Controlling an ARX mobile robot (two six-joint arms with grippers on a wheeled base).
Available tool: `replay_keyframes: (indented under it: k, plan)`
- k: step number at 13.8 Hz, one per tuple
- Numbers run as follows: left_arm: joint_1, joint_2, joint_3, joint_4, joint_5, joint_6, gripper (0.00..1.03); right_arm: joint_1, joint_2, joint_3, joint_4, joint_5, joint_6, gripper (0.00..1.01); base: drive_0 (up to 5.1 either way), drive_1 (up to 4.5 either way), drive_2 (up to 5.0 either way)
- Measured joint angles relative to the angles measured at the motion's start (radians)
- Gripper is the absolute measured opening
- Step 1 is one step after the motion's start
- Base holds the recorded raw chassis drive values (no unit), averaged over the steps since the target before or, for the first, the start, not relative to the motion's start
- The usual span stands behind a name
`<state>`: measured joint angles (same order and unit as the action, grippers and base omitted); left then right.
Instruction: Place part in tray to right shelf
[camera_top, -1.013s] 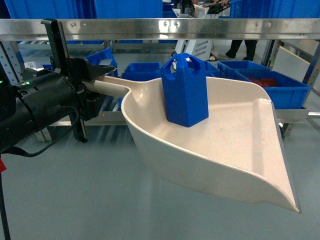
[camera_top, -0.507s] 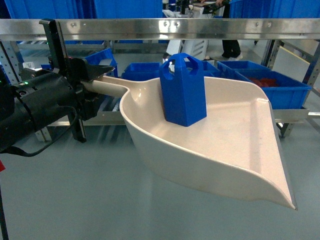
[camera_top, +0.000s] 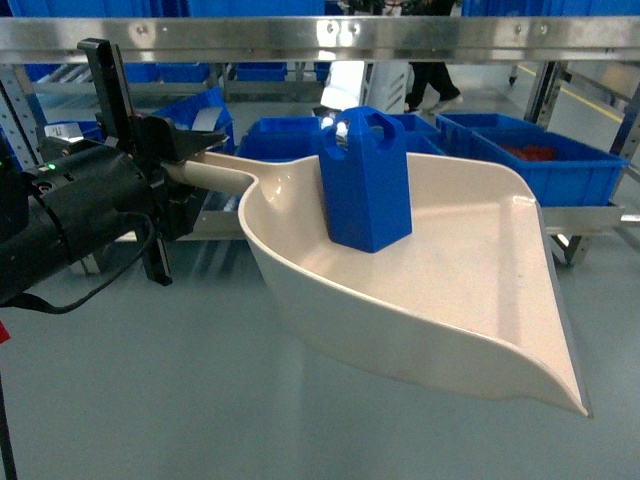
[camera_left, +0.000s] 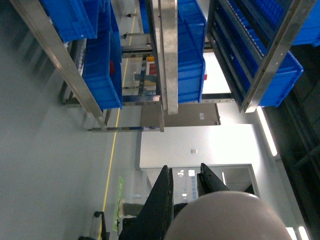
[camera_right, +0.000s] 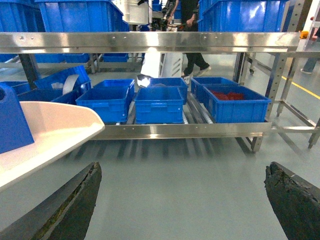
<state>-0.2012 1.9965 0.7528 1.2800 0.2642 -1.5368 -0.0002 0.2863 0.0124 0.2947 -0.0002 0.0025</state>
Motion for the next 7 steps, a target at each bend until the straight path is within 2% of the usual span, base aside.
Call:
replay_keyframes:
  k: [7]
  plan:
    - [0.0,0.0,0.0,0.0,0.001,0.0,0.12,0.0,0.0,0.0,-0.002,0.0,0.0,0.98,0.0,0.0,0.0]
